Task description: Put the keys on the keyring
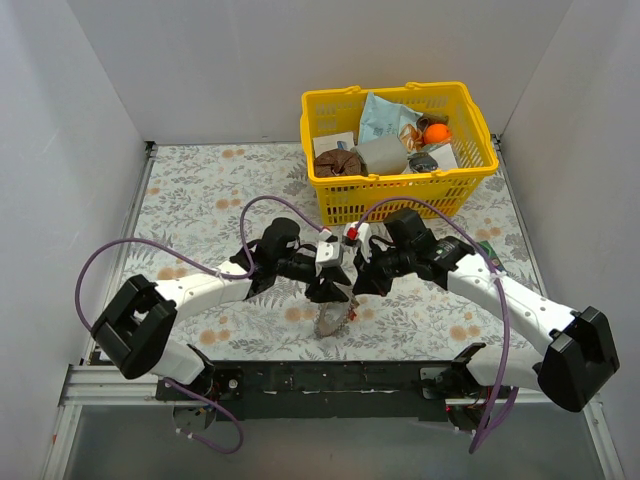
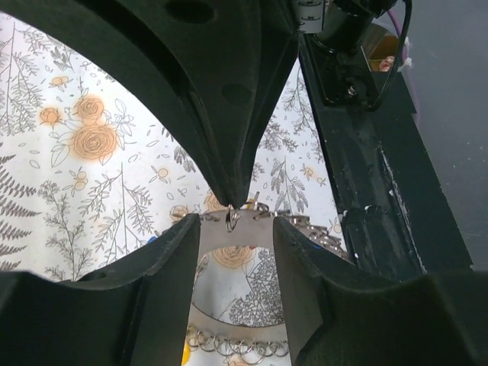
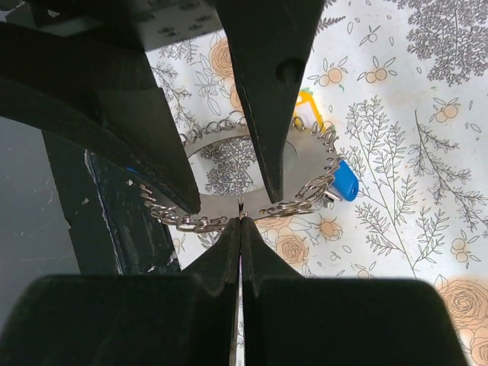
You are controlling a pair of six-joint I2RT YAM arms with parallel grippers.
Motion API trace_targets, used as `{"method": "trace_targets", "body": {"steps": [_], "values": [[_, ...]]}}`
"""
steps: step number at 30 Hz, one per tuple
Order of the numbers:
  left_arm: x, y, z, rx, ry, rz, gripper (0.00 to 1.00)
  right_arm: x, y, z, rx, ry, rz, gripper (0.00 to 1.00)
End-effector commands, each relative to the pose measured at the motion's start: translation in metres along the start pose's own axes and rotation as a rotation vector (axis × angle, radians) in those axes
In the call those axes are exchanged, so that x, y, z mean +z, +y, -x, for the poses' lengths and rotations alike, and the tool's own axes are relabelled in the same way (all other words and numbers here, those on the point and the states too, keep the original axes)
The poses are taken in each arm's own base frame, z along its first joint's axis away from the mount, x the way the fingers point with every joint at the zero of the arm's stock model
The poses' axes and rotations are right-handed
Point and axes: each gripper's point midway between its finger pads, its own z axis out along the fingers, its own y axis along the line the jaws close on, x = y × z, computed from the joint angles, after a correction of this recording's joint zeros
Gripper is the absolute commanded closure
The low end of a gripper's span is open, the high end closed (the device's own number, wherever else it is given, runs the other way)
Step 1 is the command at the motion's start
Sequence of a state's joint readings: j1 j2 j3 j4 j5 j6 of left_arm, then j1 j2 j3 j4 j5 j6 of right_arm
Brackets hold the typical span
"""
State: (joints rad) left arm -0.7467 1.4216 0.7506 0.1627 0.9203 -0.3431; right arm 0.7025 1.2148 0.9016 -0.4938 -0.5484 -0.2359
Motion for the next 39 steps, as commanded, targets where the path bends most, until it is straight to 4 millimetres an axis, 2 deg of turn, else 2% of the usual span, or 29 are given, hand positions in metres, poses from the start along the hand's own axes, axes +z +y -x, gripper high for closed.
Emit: {"method": "trace_targets", "body": {"steps": [1, 5, 7, 9, 10, 12, 15, 17, 19, 21, 22, 23, 32, 35, 36, 39], "values": [[0.006, -0.007, 0.014, 0.027, -0.055, -0.044, 0.59, -0.008, 0.004, 0.023, -0.061, -0.092, -0.008, 0.99], [0.010, -0.008, 0.016, 0.028, -0.066, -0.050, 0.64, -0.007, 0.005, 0.023, -0.062, -0.098, -0.002, 0.99], [0.011, -0.007, 0.016, 0.028, -0.067, -0.050, 0.71, -0.007, 0.006, 0.023, -0.060, -0.097, 0.000, 0.99], [0.013, -0.007, 0.014, 0.028, -0.062, -0.056, 0.81, -0.007, 0.006, 0.023, -0.063, -0.099, 0.000, 0.99], [0.013, -0.007, 0.014, 0.030, -0.061, -0.057, 0.92, -0.007, 0.006, 0.023, -0.064, -0.100, -0.001, 0.99], [0.014, -0.008, 0.014, 0.027, -0.054, -0.065, 1.00, -0.008, 0.006, 0.022, -0.062, -0.100, -0.002, 0.99], [0.013, -0.007, 0.012, 0.031, -0.042, -0.062, 1.00, -0.009, 0.006, 0.023, -0.069, -0.106, -0.008, 0.99], [0.012, -0.006, 0.011, 0.029, -0.034, -0.047, 0.79, -0.009, 0.006, 0.024, -0.072, -0.109, -0.007, 0.99], [0.010, -0.006, 0.013, 0.046, -0.037, -0.036, 0.76, -0.009, 0.007, 0.024, -0.073, -0.111, -0.005, 0.99], [0.008, -0.007, 0.013, 0.052, -0.038, -0.029, 0.82, -0.009, 0.007, 0.024, -0.074, -0.111, -0.003, 0.99], [0.008, -0.007, 0.013, 0.059, -0.039, -0.027, 0.88, -0.009, 0.007, 0.024, -0.073, -0.110, -0.003, 0.99], [0.008, -0.007, 0.014, 0.063, -0.040, -0.027, 1.00, -0.009, 0.006, 0.024, -0.073, -0.110, -0.003, 0.99], [0.010, -0.008, 0.014, 0.061, -0.052, -0.045, 1.00, -0.009, 0.005, 0.027, -0.074, -0.132, -0.015, 0.99], [0.008, -0.009, 0.015, 0.069, -0.073, -0.033, 1.00, -0.010, 0.001, 0.030, -0.067, -0.171, -0.048, 0.78], [0.008, -0.009, 0.017, 0.063, -0.081, -0.022, 1.00, -0.011, 0.001, 0.032, -0.067, -0.190, -0.056, 0.67], [0.004, -0.010, 0.020, 0.072, -0.117, 0.008, 1.00, -0.016, 0.001, 0.040, -0.064, -0.275, -0.090, 0.53]]}}
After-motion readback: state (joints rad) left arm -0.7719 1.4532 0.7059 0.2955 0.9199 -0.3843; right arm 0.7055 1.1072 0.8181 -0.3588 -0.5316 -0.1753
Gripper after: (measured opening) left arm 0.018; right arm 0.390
